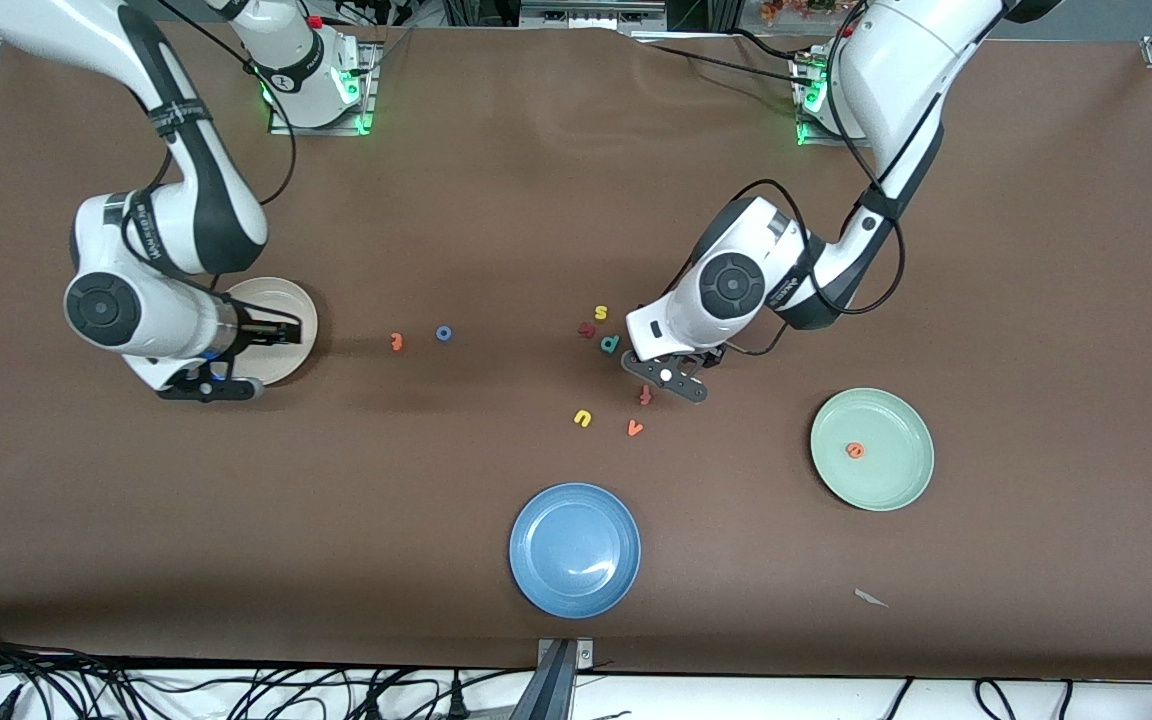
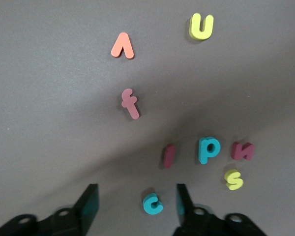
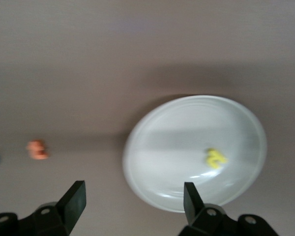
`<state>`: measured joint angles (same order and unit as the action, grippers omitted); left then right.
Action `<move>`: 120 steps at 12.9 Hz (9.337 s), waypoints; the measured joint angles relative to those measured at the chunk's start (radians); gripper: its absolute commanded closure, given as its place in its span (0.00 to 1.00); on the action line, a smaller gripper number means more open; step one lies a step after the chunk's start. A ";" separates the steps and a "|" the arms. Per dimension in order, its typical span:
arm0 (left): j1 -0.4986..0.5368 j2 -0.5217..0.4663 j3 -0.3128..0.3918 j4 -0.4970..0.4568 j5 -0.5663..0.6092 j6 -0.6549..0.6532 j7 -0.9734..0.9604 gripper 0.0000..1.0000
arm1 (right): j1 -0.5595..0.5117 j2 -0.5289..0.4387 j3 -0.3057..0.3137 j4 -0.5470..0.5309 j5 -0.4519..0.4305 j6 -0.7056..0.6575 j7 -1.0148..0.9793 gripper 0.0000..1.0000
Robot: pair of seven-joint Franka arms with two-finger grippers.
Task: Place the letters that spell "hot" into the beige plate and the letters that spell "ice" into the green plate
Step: 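Grasp the orange t with the right gripper while the left gripper grasps pink l, then drop the t on the beige plate while the left gripper drops l on green, then reach the right gripper to blue o while the left gripper reaches cyan c, then grasp the blue o with the right gripper while the left gripper grasps c, then drop the o on the beige plate while the left gripper drops c on green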
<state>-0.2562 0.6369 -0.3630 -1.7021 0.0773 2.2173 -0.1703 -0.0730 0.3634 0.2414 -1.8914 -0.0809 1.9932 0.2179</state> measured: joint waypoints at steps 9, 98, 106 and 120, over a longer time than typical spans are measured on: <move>-0.042 0.071 0.004 -0.002 0.043 0.098 -0.048 0.52 | 0.097 0.093 0.085 -0.134 0.030 0.304 0.354 0.16; 0.305 0.148 -0.380 -0.164 0.432 0.038 -0.709 1.00 | 0.215 0.224 0.114 -0.087 -0.015 0.412 0.586 0.84; 0.427 0.069 -0.421 0.010 0.403 -0.206 -0.597 1.00 | 0.211 0.157 0.042 0.114 -0.018 0.007 0.499 0.84; 0.563 0.158 -0.109 0.200 0.389 -0.181 0.081 0.00 | 0.196 0.149 -0.227 -0.017 -0.008 0.016 -0.004 0.02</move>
<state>0.3066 0.7949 -0.4715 -1.5022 0.4659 2.0363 -0.0892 0.1230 0.5121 0.0147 -1.9082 -0.0893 2.0091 0.2138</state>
